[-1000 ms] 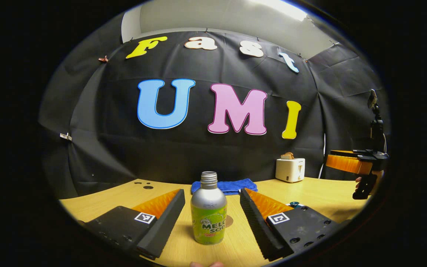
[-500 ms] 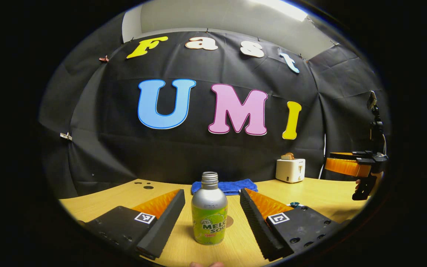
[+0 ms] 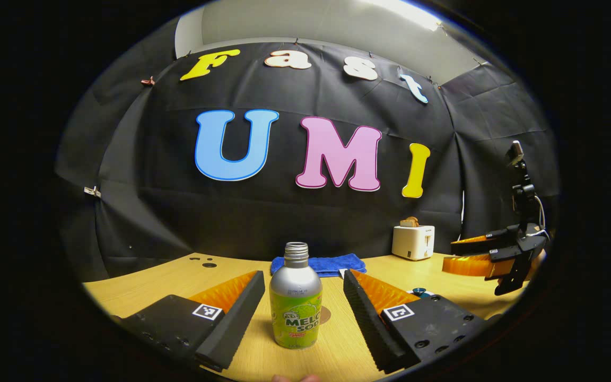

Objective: Open the teacup lid with one hand, grasp the water bottle and pour water into the teacup with the other hand; after pouring, place the water bottle on the coaster and then close the teacup lid.

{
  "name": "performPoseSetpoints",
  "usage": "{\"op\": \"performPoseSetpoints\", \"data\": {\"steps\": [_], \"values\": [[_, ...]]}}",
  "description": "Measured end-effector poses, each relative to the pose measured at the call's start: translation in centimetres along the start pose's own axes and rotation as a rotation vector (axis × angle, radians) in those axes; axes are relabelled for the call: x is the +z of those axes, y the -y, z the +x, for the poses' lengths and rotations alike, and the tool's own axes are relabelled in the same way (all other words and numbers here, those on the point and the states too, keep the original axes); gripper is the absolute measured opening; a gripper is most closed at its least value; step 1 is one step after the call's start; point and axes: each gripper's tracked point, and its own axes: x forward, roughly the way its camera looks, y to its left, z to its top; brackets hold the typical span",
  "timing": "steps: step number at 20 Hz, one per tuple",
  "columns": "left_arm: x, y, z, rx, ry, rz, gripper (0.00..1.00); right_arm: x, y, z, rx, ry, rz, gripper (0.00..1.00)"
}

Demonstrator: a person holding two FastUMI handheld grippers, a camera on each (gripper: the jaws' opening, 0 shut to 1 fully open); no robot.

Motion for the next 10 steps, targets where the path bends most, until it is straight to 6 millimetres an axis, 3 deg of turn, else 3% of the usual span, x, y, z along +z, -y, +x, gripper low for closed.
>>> {"op": "performPoseSetpoints", "data": {"steps": [10], "values": [[-0.8,0.0,0.2,0.0,-0.023,-0.031,0.95,-4.4,-1.7,3.6,0.087,-0.173,0.088,0.78]]}}
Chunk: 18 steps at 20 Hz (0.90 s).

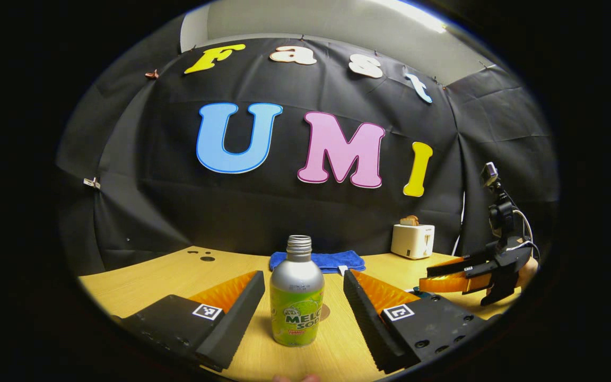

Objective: Open the teacup lid with one hand, grasp the water bottle and pour water into the teacup with the other hand; after pouring, place the water bottle on the coaster and then close the teacup lid.

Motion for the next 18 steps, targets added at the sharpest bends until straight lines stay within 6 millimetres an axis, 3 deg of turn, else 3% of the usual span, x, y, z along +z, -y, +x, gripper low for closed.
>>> {"op": "performPoseSetpoints", "data": {"steps": [2,4,6,8,9,10,11,13,14,15,18], "values": [[-0.2,-0.1,0.1,0.0,-0.004,-0.002,0.95,-0.6,-0.2,0.4,0.014,-0.025,0.01,0.7],[-0.3,-0.1,0.1,-0.001,-0.005,-0.007,0.95,-1.1,0.0,0.9,0.006,-0.047,0.011,0.53],[-0.4,-0.1,0.2,-0.005,-0.008,-0.012,0.95,-1.4,-0.6,1.1,0.026,-0.06,0.026,0.47],[-0.5,-0.1,0.2,-0.007,-0.013,-0.015,0.95,-1.4,-0.7,1.2,0.034,-0.067,0.03,0.32],[-0.5,-0.1,0.2,-0.007,-0.014,-0.015,0.95,-1.5,-0.7,1.2,0.036,-0.071,0.026,0.35],[-0.6,-0.1,0.3,-0.008,-0.013,-0.015,0.95,-1.5,-0.7,1.3,0.037,-0.069,0.026,0.31],[-0.5,-0.1,0.3,-0.009,-0.014,-0.016,0.95,-1.6,-0.9,1.2,0.046,-0.069,0.033,0.35],[-0.7,0.0,0.3,-0.012,-0.019,-0.015,0.95,-1.1,-1.2,1.0,0.065,-0.05,0.066,0.32],[-0.9,0.0,0.3,-0.012,-0.023,-0.015,0.95,-0.7,-1.3,0.8,0.076,-0.039,0.087,0.27],[-1.0,0.0,0.4,-0.014,-0.025,-0.016,0.95,-0.2,-1.4,0.7,0.082,-0.027,0.108,0.32],[-1.9,0.0,0.6,-0.016,-0.047,-0.022,0.95,2.7,-0.9,-0.5,0.099,0.076,0.181,0.32]]}}
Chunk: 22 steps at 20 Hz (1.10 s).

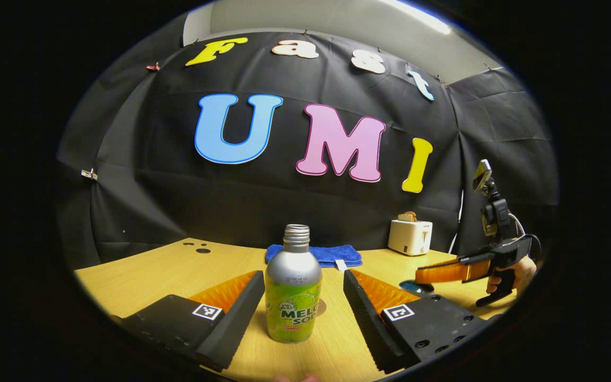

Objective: Open the teacup lid with one hand, grasp the water bottle and pour water into the teacup with the other hand; after pouring, place the water bottle on the coaster and then close the teacup lid.

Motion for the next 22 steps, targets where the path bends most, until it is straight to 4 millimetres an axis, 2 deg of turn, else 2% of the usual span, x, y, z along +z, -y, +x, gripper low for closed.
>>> {"op": "performPoseSetpoints", "data": {"steps": [2,4,8,11,13,15,16,18,22], "values": [[-0.8,-0.1,0.4,0.005,-0.026,-0.005,0.95,2.7,0.0,-1.5,0.005,0.093,0.023,0.32],[-1.6,-0.1,0.9,0.013,-0.055,-0.009,0.95,5.0,1.3,-3.8,-0.04,0.165,-0.017,0.32],[-2.3,-0.8,2.3,0.045,-0.084,0.014,0.95,7.8,3.8,-7.9,-0.152,0.268,-0.088,0.32],[-3.0,-1.4,3.5,0.072,-0.107,0.028,0.95,8.4,5.4,-9.8,-0.202,0.301,-0.1,0.32],[-3.9,-1.3,3.9,0.077,-0.132,0.022,0.95,8.2,6.3,-10.3,-0.222,0.296,-0.106,0.32],[-3.5,-1.0,4.1,0.076,-0.139,0.047,0.84,8.0,6.7,-10.7,-0.225,0.29,-0.105,0.32],[-3.6,-0.4,4.2,0.064,-0.146,0.083,0.84,8.0,7.1,-10.9,-0.231,0.288,-0.108,0.32],[-3.1,0.2,4.4,0.057,-0.146,0.217,0.82,8.1,7.9,-11.4,-0.252,0.297,-0.113,0.32],[-1.5,2.1,5.1,0.065,-0.12,0.635,0.82,8.5,9.0,-12.5,-0.278,0.316,-0.116,0.32]]}}
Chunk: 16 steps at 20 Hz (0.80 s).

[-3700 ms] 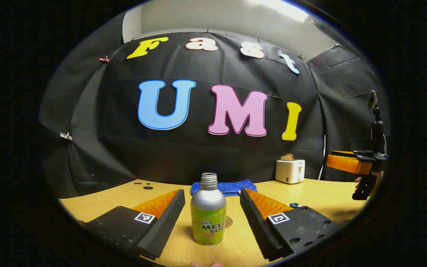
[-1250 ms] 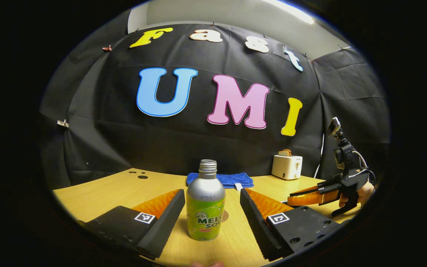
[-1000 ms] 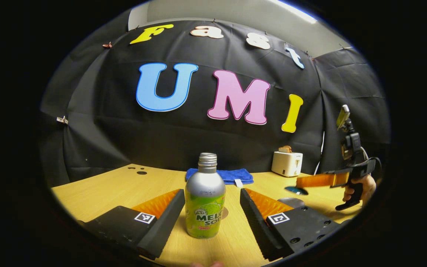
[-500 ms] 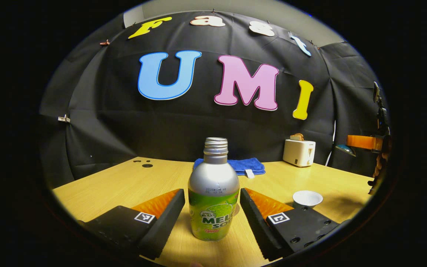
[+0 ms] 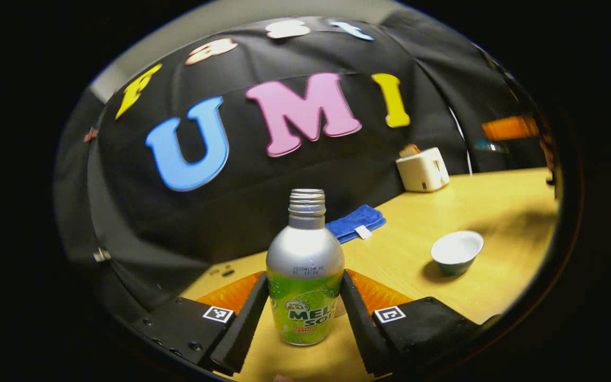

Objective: Open the teacup lid with one hand, grasp the water bottle and pour water into the teacup with the other hand; after pouring, place the water bottle on the coaster and then close the teacup lid.

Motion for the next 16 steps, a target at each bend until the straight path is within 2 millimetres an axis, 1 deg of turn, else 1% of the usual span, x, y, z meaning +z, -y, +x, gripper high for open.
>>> {"op": "performPoseSetpoints", "data": {"steps": [1,2,3,4,5,7,9,10,13,16], "values": [[0.5,0.1,0.1,0.011,0.011,0.108,0.81,0.2,0.3,-0.2,-0.007,0.004,-0.005,0.32],[1.1,0.3,0.4,0.016,0.02,0.209,0.79,0.5,0.5,-0.3,-0.014,0.012,-0.009,0.32],[1.6,0.7,0.8,0.017,0.028,0.296,0.81,0.8,0.8,-0.5,-0.017,0.017,-0.012,0.32],[2.0,1.4,1.0,0.012,0.033,0.367,0.8,1.0,0.9,-0.6,-0.021,0.022,-0.015,0.32],[2.1,2.1,0.8,-0.003,0.033,0.427,0.8,1.0,1.0,-0.7,-0.024,0.024,-0.018,0.32],[1.7,4.1,1.1,-0.037,0.025,0.536,0.8,1.3,1.3,-0.9,-0.027,0.03,-0.022,0.32],[1.6,5.0,1.6,-0.063,0.018,0.658,0.8,1.6,1.5,-1.0,-0.032,0.036,-0.027,0.32],[1.9,5.5,1.9,-0.069,0.02,0.719,0.8,1.7,1.5,-1.2,-0.034,0.04,-0.027,0.32],[2.0,6.3,2.3,-0.086,0.038,0.853,0.8,2.0,1.8,-1.4,-0.038,0.048,-0.027,0.32],[2.0,6.4,2.1,-0.097,0.053,0.969,0.8,1.9,2.1,-1.4,-0.047,0.046,-0.036,0.32]]}}
